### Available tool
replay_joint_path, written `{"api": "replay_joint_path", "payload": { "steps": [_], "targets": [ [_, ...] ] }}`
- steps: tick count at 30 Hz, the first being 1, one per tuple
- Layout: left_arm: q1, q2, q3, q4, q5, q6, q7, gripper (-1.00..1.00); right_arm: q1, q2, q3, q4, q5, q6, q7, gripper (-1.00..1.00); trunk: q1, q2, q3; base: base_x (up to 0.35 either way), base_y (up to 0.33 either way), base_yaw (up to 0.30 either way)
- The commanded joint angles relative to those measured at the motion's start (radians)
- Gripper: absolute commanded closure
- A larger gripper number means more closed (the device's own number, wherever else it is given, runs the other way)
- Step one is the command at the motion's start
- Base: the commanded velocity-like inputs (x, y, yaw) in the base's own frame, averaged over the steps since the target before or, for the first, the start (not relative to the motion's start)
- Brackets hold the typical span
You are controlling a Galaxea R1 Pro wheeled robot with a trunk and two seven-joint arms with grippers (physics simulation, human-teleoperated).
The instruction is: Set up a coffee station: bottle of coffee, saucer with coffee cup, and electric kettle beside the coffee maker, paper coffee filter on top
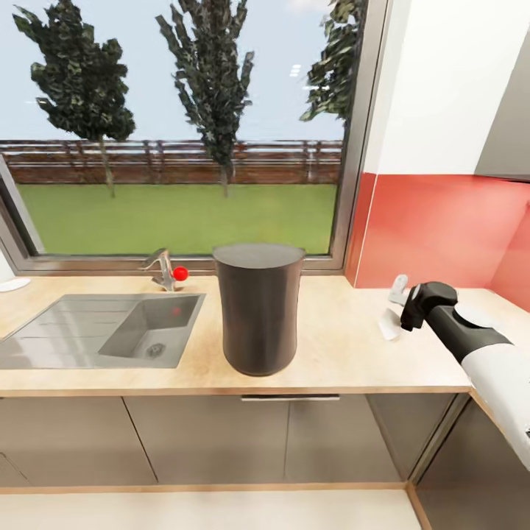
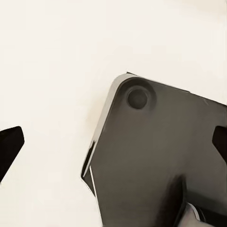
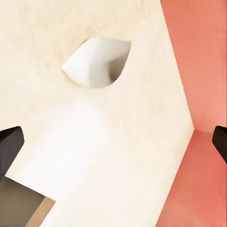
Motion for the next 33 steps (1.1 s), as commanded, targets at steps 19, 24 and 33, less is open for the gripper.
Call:
{"api": "replay_joint_path", "payload": {
  "steps": [19, 24, 33],
  "targets": [
    [0.000, 0.000, -0.004, 0.000, -0.001, 0.020, -0.004, -1.00, -0.003, 0.016, 0.005, 0.161, 0.009, -0.078, -0.023, -1.00, 0.001, -0.002, -0.002, 0.329, 0.082, 0.000],
    [0.000, -0.004, -0.005, 0.000, -0.002, 0.017, -0.004, -1.00, -0.003, 0.013, 0.008, 0.294, 0.024, -0.148, -0.021, -1.00, 0.001, -0.002, -0.002, 0.058, 0.011, 0.000],
    [0.001, -0.005, -0.007, 0.000, -0.002, 0.017, -0.005, -1.00, -0.003, 0.010, 0.009, 0.310, 0.051, -0.158, -0.018, -1.00, 0.001, -0.002, -0.002, 0.002, 0.000, 0.000]
  ]
}}
